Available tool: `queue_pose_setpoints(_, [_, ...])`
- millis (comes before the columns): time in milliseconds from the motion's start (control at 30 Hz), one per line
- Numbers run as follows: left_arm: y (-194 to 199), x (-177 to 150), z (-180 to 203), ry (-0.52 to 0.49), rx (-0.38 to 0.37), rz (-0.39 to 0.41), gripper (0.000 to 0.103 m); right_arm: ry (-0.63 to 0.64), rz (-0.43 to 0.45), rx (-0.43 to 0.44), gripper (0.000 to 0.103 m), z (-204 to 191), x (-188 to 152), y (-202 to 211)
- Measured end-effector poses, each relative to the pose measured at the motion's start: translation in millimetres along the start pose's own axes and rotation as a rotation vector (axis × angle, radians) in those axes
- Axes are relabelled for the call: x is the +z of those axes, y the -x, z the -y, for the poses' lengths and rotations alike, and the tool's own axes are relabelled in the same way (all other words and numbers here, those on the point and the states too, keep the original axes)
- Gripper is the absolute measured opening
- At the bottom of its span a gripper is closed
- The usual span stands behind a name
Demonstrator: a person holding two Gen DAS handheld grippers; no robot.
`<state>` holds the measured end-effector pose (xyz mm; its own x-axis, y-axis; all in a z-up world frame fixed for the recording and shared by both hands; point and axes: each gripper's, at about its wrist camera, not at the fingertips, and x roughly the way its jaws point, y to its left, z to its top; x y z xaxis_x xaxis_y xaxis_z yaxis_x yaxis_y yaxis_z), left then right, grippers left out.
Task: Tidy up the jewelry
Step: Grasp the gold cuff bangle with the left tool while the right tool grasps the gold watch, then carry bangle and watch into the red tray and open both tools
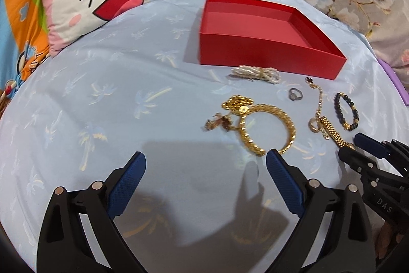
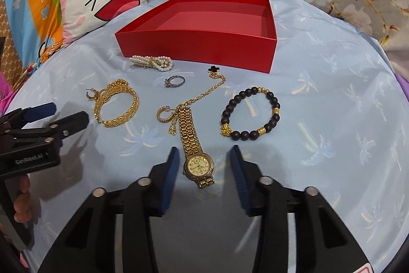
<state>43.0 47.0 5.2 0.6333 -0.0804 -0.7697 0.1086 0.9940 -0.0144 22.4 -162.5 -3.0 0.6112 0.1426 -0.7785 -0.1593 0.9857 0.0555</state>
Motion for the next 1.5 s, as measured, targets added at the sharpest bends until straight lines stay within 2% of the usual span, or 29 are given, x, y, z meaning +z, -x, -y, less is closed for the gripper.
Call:
queue_pose_setpoints(67, [-3.5, 2.1, 6.8, -0.007, -0.014, -0.011, 0.093, -0.004, -0.001, 0.016, 0.021, 2.0, 0.1, 0.7])
queue_pose_setpoints(200, [-9.0, 5.7, 25.8, -0.037, -0.063, -0.025, 0.093, -0.002, -0.001, 0.022, 0.021, 3.8, -1.2, 1.5])
queue_pose_setpoints(333, [-15.4, 8.0, 40.3, -0.079, -0.048, -0.023, 0.093, -0.005, -0.001, 0.032, 0.021, 5.9, -2.0, 2.2])
queue_pose_setpoints(467, [-23.2, 10.0, 43.0, -0.078, -0.047, -0.039, 0.093, -0.011, -0.003, 0.034, 0.021, 7.3, -2.0, 2.5])
queue_pose_setpoints(633, [-24.3, 12.1, 43.9, -0.074, -0.056, -0.021, 0.091, -0.013, -0.003, 0.035, 0.021, 7.5, -2.4, 3.1])
queue_pose_setpoints(733, [-24.4, 14.3, 44.4, -0.067, -0.057, -0.008, 0.083, -0.018, -0.002, 0.039, 0.021, 8.5, -2.4, 3.3])
queue_pose_setpoints(800, [-23.4, 14.7, 45.3, -0.069, -0.056, 0.002, 0.072, -0.021, -0.002, 0.042, 0.021, 9.3, -2.0, 3.3])
queue_pose_setpoints(900, [-21.7, 15.1, 46.9, -0.074, -0.062, 0.01, 0.062, -0.022, -0.002, 0.042, 0.021, 9.4, -2.0, 3.4])
queue_pose_setpoints(1033, [-19.1, 13.1, 49.4, -0.085, -0.088, 0.016, 0.056, -0.02, -0.002, 0.041, 0.021, 9.4, -1.9, 3.4])
queue_pose_setpoints(1267, [-11.8, 9.2, 45.6, -0.07, -0.142, 0.006, 0.056, -0.021, -0.005, 0.049, 0.021, 9.3, -2.4, 3.8])
queue_pose_setpoints(1500, [8.5, 9.3, 35.8, -0.059, -0.156, 0.039, 0.055, -0.012, 0.033, 0.072, 0.021, 6.7, 3.8, 20.9])
